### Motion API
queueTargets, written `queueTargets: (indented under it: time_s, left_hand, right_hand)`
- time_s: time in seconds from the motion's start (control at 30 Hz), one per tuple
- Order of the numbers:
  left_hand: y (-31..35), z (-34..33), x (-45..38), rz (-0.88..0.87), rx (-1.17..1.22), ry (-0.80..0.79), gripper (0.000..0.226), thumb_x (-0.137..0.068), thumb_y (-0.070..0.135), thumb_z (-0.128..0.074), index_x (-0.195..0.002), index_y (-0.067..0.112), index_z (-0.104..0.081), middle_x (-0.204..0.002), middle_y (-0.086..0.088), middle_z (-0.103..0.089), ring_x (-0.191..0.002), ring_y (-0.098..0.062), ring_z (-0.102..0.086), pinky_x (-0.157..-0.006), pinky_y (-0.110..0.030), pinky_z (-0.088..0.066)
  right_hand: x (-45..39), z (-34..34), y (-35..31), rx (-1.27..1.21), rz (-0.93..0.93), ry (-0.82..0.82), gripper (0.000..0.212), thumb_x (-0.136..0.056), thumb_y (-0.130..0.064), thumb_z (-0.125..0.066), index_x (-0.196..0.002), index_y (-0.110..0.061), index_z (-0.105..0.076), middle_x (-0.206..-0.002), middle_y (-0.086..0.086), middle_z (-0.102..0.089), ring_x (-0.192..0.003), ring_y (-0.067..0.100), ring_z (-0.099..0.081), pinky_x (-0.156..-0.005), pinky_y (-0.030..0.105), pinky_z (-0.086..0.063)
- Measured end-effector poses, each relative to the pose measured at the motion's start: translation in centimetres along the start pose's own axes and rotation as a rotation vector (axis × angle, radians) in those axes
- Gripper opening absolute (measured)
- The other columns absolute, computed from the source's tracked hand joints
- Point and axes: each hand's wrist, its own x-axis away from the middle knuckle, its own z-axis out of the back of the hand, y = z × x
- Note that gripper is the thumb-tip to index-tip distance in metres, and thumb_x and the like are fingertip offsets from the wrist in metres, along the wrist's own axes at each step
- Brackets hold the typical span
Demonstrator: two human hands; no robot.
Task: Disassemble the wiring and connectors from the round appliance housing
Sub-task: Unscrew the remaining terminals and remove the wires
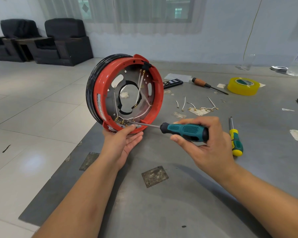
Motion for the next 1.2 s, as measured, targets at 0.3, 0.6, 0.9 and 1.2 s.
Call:
queueTargets:
  time_s: [0.3,0.6,0.9,1.2]
  left_hand:
    - [0.0,0.2,-0.2,0.024,0.010,-0.016,0.048,-0.099,-0.004,-0.065,-0.141,0.007,-0.046,-0.108,-0.027,-0.077,-0.097,-0.039,-0.079,-0.078,-0.043,-0.067]
    - [0.5,0.5,0.1,0.082,0.063,-0.056,0.053,-0.098,-0.004,-0.063,-0.147,0.006,-0.044,-0.114,-0.030,-0.075,-0.102,-0.042,-0.077,-0.083,-0.044,-0.066]
    - [1.5,0.8,0.6,0.199,0.081,-0.112,0.035,-0.102,0.018,-0.061,-0.128,-0.004,-0.064,-0.122,-0.031,-0.072,-0.111,-0.043,-0.074,-0.105,-0.046,-0.056]
    - [2.7,1.0,0.0,0.139,0.047,0.037,0.043,-0.086,0.041,-0.085,-0.111,0.009,-0.070,-0.104,-0.021,-0.079,-0.097,-0.035,-0.080,-0.084,-0.041,-0.066]
  right_hand:
    - [0.3,-0.5,0.1,-0.025,-0.005,-0.008,0.051,-0.082,-0.034,-0.080,-0.115,-0.020,-0.045,-0.113,-0.010,-0.066,-0.107,0.002,-0.067,-0.080,0.011,-0.056]
    - [-0.6,0.0,-0.2,-0.037,-0.119,0.067,0.047,-0.081,-0.045,-0.075,-0.112,-0.028,-0.045,-0.108,-0.045,-0.056,-0.104,-0.016,-0.061,-0.076,0.006,-0.053]
    - [-1.0,-0.2,-0.3,-0.033,-0.186,0.044,0.044,-0.080,-0.050,-0.072,-0.110,-0.041,-0.041,-0.103,-0.045,-0.056,-0.102,-0.019,-0.058,-0.072,0.001,-0.049]
    - [-1.3,-0.3,-0.3,-0.051,-0.198,0.039,0.046,-0.079,-0.047,-0.073,-0.108,-0.043,-0.039,-0.097,-0.033,-0.059,-0.102,-0.018,-0.059,-0.069,0.002,-0.049]
